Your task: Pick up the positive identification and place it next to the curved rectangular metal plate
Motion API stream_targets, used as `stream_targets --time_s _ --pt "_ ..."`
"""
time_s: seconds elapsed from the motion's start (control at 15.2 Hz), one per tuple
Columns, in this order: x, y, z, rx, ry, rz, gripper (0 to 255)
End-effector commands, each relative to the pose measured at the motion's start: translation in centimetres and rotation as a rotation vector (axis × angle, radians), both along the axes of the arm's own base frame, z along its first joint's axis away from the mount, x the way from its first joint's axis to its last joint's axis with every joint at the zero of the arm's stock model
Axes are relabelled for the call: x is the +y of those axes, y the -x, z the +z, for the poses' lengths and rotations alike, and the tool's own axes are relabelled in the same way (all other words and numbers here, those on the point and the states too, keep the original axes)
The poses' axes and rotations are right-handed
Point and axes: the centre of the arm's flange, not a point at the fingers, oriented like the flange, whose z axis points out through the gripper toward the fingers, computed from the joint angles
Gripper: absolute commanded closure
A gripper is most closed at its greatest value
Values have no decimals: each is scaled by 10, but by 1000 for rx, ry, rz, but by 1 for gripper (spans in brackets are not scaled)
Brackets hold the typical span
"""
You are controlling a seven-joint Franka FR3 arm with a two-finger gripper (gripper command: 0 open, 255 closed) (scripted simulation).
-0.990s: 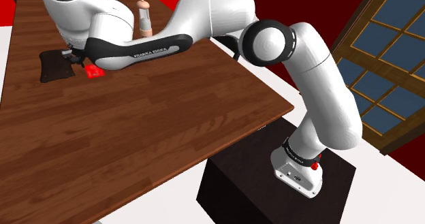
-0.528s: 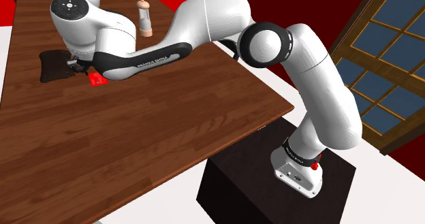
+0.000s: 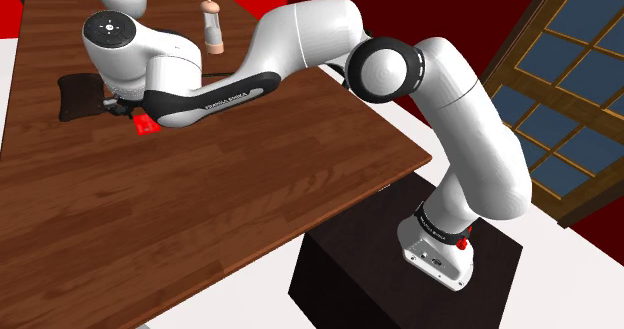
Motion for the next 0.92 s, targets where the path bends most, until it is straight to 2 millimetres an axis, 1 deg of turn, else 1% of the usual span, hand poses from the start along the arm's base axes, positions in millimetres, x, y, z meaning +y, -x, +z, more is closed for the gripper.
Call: stream_targets --time_s 0.0,0.2,0.26,0.59,0.86 --pt "0 0 0 0 0 0 255" --pt "0 0 0 0 0 0 255" --pt "0 0 0 0 0 0 0" --pt "0 0 0 0 0 0 0" --pt "5 27 41 0 0 0 0"
